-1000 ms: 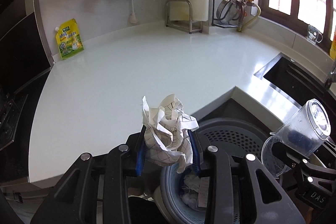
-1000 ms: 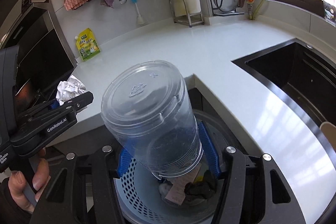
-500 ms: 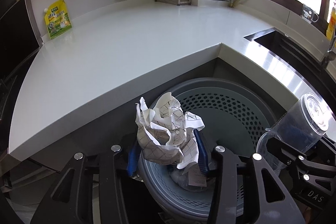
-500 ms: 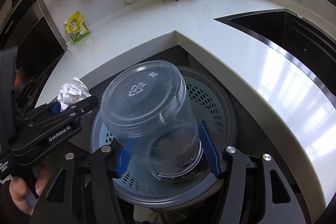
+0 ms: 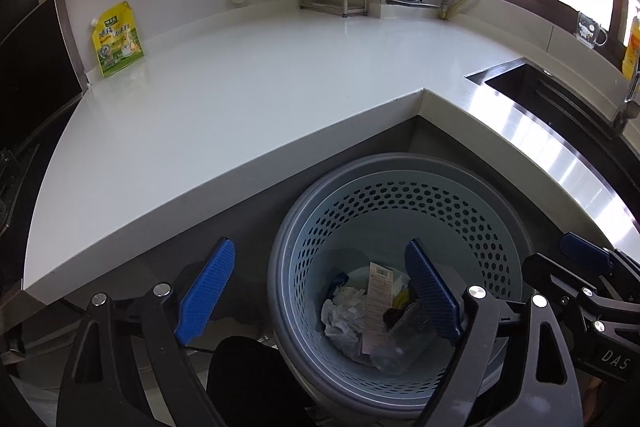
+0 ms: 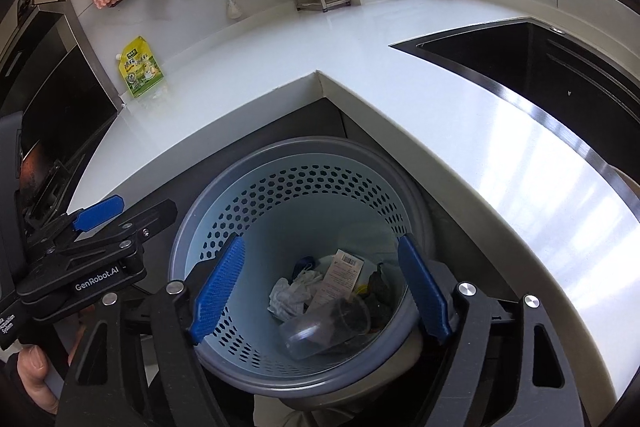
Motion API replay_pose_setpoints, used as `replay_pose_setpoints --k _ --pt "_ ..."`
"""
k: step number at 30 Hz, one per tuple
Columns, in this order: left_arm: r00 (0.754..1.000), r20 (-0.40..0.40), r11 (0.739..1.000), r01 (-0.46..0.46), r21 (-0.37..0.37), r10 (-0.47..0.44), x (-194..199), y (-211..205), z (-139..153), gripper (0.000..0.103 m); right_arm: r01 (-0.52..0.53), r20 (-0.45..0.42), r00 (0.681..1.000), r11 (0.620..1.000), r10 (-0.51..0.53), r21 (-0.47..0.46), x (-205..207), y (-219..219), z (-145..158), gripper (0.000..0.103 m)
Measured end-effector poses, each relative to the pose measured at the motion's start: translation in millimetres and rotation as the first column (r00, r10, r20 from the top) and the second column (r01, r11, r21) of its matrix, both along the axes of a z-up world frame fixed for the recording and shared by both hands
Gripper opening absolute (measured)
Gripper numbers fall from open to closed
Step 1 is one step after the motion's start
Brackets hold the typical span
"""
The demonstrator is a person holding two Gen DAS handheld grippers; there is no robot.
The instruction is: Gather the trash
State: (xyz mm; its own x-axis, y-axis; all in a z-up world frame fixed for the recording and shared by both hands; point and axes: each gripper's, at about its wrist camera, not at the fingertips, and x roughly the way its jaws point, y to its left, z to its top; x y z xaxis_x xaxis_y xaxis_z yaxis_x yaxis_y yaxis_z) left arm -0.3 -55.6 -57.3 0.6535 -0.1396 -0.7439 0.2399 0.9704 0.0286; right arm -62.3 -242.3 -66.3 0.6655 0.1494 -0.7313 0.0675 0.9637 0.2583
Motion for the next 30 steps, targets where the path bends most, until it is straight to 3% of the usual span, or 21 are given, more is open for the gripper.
replay_pose_setpoints --k 14,30 --pt "1.0 -0.015 1.0 -0.012 -0.008 0.012 -0.2 2.7 -1.7 0.095 0.004 -0.008 1.0 1.0 -0.005 -0.005 -1.6 3.3 -2.1 0.075" --pt "0.999 -0.017 0.999 -0.041 -0.004 0.041 -1.5 5.8 5.2 0.097 0.009 0.003 1.0 0.999 -0.009 -0.034 -3.0 7.8 3.5 0.075"
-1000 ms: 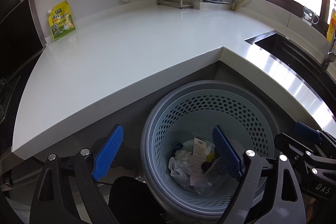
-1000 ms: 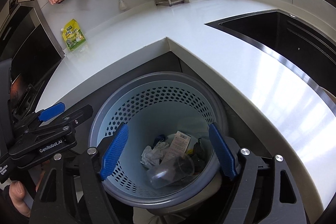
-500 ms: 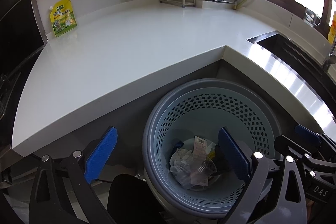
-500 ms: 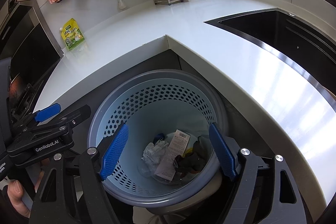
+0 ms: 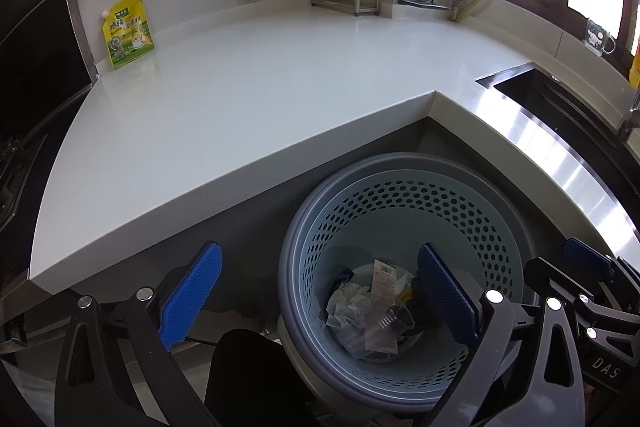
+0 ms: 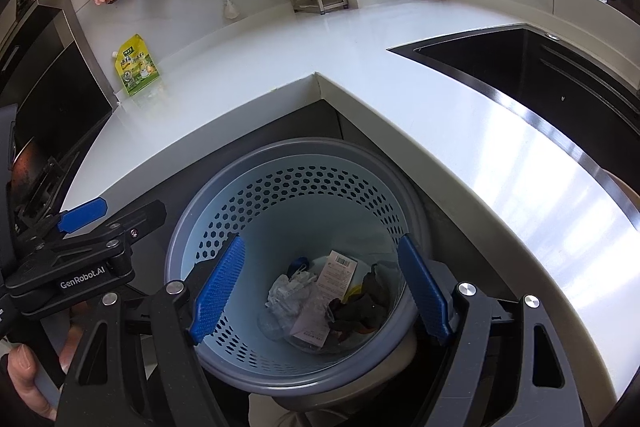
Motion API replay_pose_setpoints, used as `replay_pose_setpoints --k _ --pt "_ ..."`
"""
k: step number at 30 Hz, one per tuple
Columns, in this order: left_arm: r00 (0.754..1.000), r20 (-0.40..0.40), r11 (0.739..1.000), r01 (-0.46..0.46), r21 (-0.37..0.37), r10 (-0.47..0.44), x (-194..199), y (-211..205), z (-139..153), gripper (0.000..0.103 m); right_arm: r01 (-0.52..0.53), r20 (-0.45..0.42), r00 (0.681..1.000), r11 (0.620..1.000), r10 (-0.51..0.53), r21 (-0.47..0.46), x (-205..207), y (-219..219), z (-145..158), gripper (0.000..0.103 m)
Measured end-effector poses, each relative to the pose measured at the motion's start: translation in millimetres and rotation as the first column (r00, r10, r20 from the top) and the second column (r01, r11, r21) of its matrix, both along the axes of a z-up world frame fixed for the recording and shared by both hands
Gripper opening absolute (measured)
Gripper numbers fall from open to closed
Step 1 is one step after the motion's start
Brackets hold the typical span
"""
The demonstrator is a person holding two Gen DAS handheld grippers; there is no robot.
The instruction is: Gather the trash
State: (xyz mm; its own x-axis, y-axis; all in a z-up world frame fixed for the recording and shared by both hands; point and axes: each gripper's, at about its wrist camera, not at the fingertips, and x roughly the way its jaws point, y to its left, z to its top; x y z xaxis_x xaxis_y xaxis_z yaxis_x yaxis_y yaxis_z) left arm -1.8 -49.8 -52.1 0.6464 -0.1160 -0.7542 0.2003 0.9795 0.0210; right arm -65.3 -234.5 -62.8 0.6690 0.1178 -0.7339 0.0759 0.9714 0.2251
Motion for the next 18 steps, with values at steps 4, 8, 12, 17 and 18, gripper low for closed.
replay_pose_setpoints --k 4,8,12,17,18 --pt "1.0 -0.001 1.0 -0.011 -0.002 0.011 0.0 2.0 2.2 0.097 -0.004 -0.001 1.0 1.0 0.004 0.0 0.4 3.5 1.1 0.075" --pt "1.0 -0.006 1.0 -0.013 -0.005 0.013 0.3 2.9 2.8 0.097 -0.005 0.001 1.0 1.0 0.005 -0.003 1.0 4.6 2.1 0.075" --pt "1.0 -0.007 1.0 -0.015 -0.002 0.015 -0.1 2.9 2.8 0.097 0.0 0.0 1.0 1.0 0.0 -0.008 1.2 4.9 2.2 0.075" --pt "1.0 -0.006 1.0 -0.018 0.0 0.018 -0.2 3.4 2.5 0.097 0.012 -0.003 1.0 1.0 -0.012 -0.01 1.5 4.1 2.5 0.075" --pt "1.0 -0.007 1.0 -0.019 0.001 0.019 -0.1 3.5 1.9 0.097 0.014 -0.003 1.0 1.0 -0.014 -0.011 1.4 4.0 2.8 0.075"
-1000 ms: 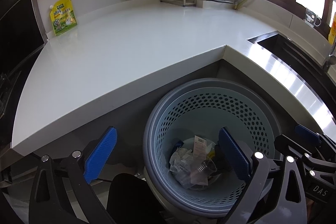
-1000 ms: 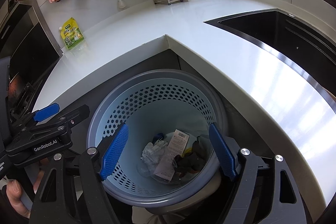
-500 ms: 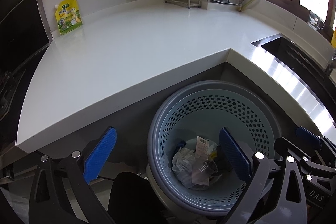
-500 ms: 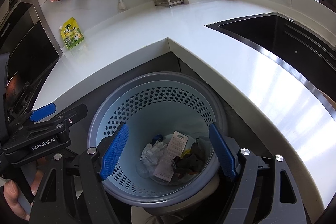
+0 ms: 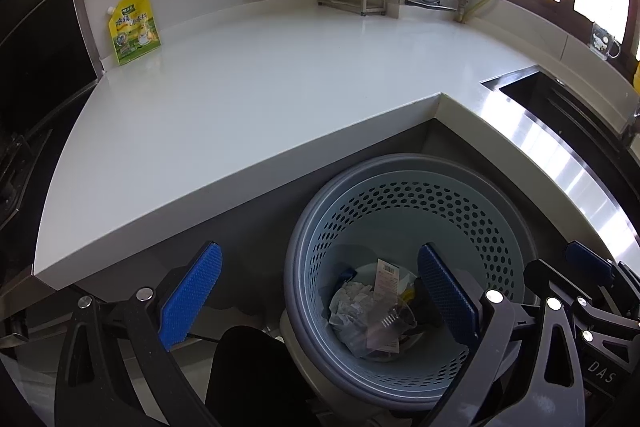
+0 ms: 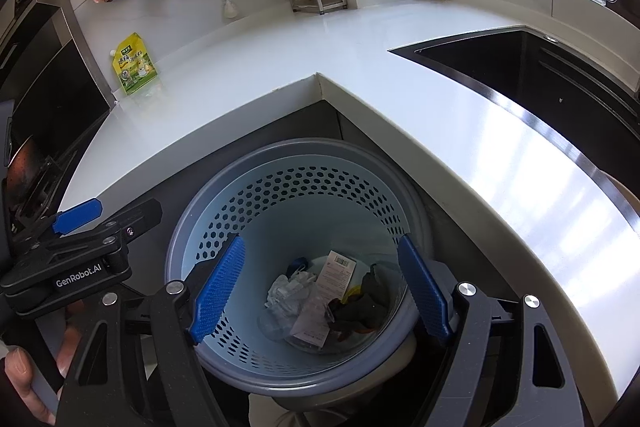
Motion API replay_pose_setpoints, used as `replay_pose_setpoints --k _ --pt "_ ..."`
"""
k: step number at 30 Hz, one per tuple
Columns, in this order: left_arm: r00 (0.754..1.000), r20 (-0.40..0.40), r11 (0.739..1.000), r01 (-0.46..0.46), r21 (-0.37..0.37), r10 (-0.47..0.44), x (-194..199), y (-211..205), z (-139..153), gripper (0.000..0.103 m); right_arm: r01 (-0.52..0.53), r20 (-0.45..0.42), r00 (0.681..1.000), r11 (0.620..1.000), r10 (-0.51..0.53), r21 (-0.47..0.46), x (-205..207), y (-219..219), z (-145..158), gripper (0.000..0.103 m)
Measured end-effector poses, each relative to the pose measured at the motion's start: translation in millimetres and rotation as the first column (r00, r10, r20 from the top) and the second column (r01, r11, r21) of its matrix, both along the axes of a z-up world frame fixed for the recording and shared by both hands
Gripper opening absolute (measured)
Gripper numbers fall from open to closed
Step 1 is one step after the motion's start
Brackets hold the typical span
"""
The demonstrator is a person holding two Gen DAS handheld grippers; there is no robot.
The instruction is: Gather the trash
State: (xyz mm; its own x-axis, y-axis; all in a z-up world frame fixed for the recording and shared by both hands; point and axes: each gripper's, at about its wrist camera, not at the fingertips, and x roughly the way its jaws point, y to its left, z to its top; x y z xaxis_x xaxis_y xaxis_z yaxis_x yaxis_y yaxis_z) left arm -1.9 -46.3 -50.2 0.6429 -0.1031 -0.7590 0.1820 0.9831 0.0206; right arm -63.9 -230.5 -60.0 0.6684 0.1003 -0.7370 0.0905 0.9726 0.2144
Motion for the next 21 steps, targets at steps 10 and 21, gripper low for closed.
replay_pose_setpoints --k 10,21 --pt "1.0 -0.007 1.0 -0.003 0.005 0.003 -0.1 0.0 -3.2 0.097 0.005 0.006 1.0 1.0 -0.005 -0.008 -0.3 0.8 1.3 0.075" --pt "1.0 -0.009 1.0 -0.011 0.002 0.011 -1.1 0.3 -2.4 0.097 0.005 0.005 1.0 1.0 -0.005 -0.008 -0.8 1.5 1.4 0.075"
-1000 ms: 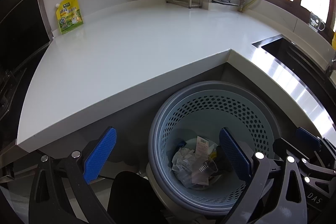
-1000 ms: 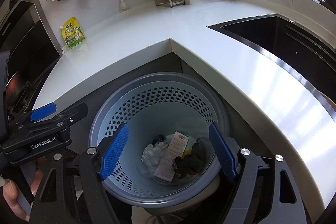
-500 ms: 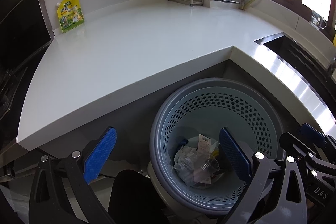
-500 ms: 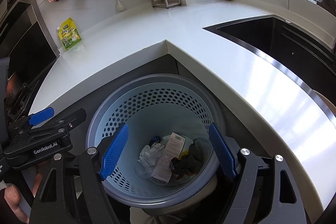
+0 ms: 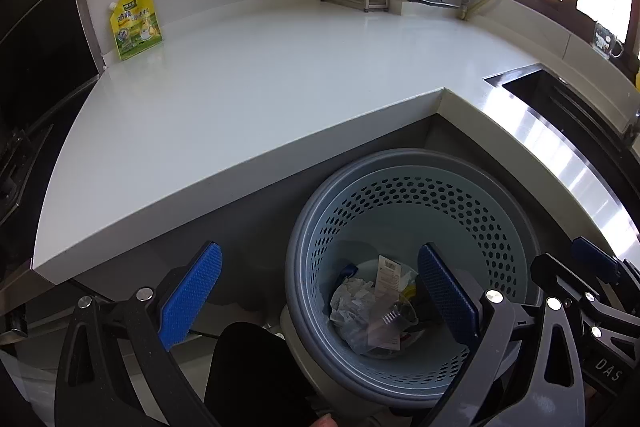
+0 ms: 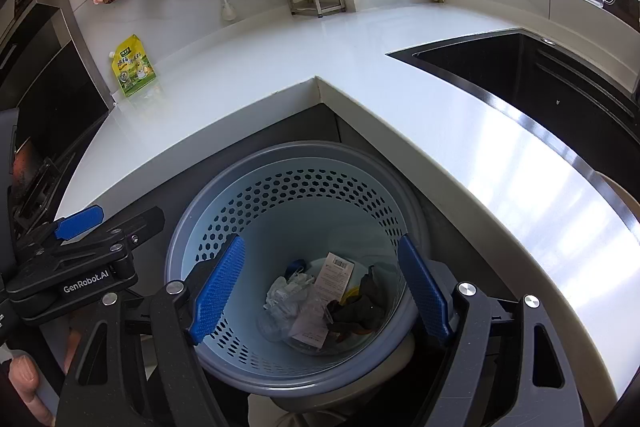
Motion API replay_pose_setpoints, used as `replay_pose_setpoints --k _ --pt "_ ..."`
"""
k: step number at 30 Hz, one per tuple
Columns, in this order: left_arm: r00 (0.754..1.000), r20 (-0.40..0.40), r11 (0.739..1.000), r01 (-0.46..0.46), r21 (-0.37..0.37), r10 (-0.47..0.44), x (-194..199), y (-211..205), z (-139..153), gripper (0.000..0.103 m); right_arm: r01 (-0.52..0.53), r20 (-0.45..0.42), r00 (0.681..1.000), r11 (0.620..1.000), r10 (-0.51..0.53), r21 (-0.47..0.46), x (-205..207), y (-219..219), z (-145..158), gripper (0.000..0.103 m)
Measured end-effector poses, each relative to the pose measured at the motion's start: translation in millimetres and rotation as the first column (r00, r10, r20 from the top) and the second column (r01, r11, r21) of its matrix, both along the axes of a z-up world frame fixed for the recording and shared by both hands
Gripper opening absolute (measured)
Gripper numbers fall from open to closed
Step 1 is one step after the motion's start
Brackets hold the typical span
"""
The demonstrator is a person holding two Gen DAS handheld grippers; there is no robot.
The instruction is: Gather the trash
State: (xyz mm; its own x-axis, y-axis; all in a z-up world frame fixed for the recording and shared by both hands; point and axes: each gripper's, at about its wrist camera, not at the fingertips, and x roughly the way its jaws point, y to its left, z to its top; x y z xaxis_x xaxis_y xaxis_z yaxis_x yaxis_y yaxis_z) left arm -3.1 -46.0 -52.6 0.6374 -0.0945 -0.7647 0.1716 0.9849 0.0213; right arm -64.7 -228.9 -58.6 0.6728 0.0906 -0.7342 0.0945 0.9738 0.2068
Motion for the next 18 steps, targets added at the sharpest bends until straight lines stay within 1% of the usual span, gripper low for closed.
replay_pose_setpoints --k 18 --pt "1.0 -0.011 1.0 -0.006 -0.007 0.006 -0.2 2.6 -2.8 0.097 -0.007 -0.003 1.0 1.0 0.007 0.0 0.0 2.2 -1.6 0.075"
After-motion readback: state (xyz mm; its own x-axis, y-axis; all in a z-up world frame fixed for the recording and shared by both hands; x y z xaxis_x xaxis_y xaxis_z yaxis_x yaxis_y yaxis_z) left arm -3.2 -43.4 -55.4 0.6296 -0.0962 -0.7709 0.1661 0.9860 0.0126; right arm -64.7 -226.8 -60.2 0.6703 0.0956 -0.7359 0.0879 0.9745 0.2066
